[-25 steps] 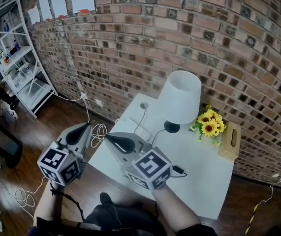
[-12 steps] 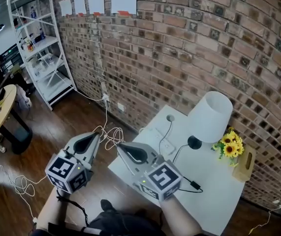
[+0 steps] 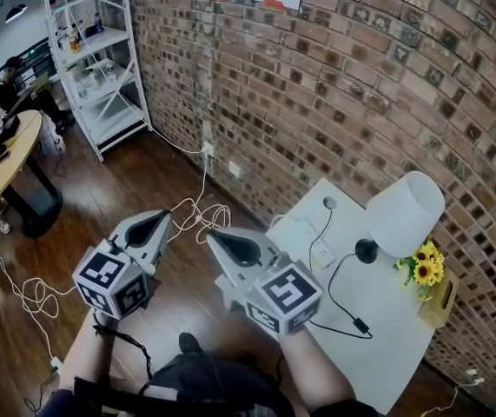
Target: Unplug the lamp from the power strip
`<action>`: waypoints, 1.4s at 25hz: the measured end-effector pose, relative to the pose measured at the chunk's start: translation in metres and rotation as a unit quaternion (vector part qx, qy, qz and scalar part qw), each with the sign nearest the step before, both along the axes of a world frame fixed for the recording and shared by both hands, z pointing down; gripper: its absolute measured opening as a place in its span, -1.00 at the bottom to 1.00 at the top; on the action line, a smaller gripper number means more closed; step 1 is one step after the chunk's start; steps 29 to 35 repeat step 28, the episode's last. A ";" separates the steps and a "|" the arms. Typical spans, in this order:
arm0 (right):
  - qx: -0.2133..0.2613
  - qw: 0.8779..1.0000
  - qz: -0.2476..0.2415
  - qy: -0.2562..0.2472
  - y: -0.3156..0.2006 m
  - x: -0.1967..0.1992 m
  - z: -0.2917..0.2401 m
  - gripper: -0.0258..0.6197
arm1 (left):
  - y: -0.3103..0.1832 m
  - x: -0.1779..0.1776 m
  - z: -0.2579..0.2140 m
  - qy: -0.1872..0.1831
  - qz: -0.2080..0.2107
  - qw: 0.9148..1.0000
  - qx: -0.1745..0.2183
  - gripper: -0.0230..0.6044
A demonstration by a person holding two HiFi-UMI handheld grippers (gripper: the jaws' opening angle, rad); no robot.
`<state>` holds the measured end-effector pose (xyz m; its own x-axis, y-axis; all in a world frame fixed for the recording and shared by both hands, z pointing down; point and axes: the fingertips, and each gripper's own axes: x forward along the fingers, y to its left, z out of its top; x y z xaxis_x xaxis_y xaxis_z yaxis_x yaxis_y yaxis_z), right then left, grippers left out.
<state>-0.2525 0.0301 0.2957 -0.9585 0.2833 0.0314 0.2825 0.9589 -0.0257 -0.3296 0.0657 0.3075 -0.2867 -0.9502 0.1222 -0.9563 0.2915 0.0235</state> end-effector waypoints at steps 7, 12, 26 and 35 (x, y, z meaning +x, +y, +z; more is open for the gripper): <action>0.014 1.000 -0.014 0.015 0.026 -0.048 0.013 -0.93 | 0.028 -0.041 0.011 -0.007 -0.009 1.000 -0.010 -0.87; 0.012 0.999 -0.030 0.021 0.043 -0.082 0.019 -0.93 | 0.048 -0.076 0.015 0.001 -0.026 1.000 -0.005 -0.87; 0.023 0.997 -0.063 0.039 0.095 -0.166 0.028 -0.93 | 0.105 -0.154 0.033 0.021 -0.056 0.998 -0.009 -0.87; 0.023 0.996 -0.069 0.045 0.104 -0.176 0.030 -0.93 | 0.113 -0.165 0.035 0.025 -0.062 0.998 -0.009 -0.87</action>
